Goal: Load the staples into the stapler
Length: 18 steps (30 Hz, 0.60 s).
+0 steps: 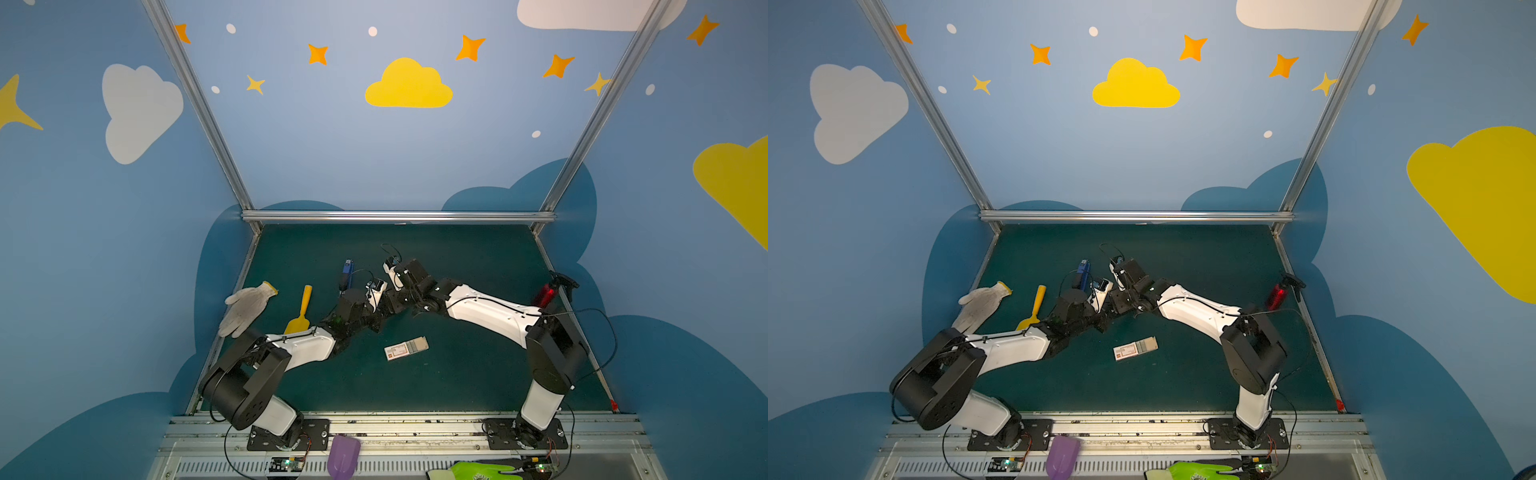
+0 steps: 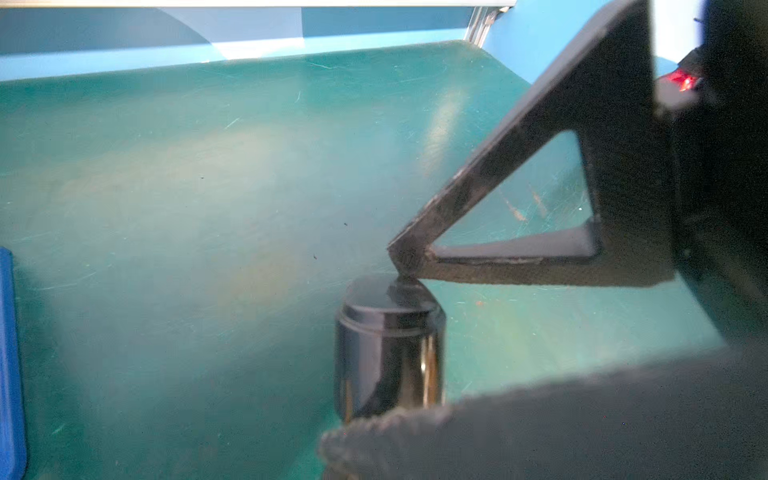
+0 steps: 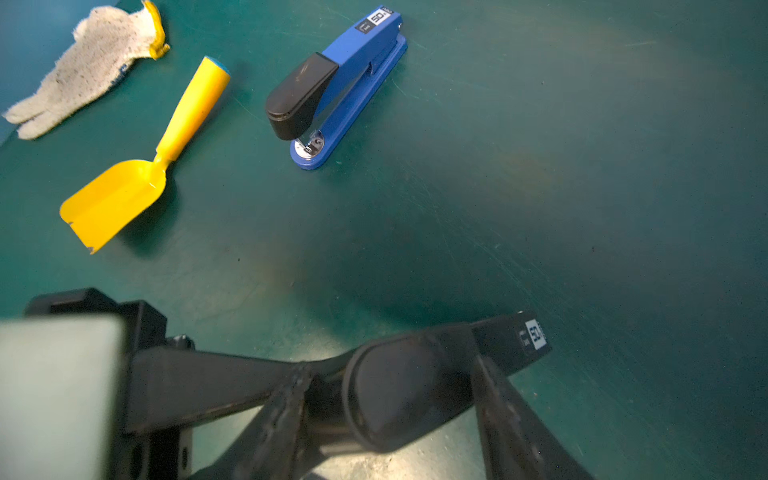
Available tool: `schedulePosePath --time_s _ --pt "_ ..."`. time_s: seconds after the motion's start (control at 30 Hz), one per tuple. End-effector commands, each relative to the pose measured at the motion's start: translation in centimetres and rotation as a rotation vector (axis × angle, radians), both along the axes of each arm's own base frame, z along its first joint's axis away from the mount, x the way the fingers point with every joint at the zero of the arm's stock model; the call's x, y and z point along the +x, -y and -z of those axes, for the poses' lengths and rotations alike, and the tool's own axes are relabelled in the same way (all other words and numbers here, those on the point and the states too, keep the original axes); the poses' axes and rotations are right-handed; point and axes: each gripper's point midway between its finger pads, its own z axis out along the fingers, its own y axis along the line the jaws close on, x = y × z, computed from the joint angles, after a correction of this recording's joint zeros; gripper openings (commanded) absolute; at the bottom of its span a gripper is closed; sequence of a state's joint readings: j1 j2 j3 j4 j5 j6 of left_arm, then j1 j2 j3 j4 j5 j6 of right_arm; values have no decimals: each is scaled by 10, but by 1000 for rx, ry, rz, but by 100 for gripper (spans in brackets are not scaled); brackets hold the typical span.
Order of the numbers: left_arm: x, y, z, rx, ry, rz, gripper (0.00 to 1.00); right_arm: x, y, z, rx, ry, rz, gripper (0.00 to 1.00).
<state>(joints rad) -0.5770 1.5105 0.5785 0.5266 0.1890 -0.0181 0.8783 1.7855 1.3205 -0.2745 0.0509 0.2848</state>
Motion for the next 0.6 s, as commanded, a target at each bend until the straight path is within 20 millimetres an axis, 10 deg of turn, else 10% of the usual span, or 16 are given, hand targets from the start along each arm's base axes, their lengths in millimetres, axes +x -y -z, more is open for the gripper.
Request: schedulePosePath --time_s 0.0,0.07,0.57 --pt "30 -2 -29 -31 119 -89 4 -51 -22 -18 123 -115 -153 67" --pt "33 -5 -21 -8 119 -104 4 -53 -17 -17 118 -122 -150 80" --pt "78 -25 29 152 68 -296 4 -53 44 2 146 -204 -14 80"
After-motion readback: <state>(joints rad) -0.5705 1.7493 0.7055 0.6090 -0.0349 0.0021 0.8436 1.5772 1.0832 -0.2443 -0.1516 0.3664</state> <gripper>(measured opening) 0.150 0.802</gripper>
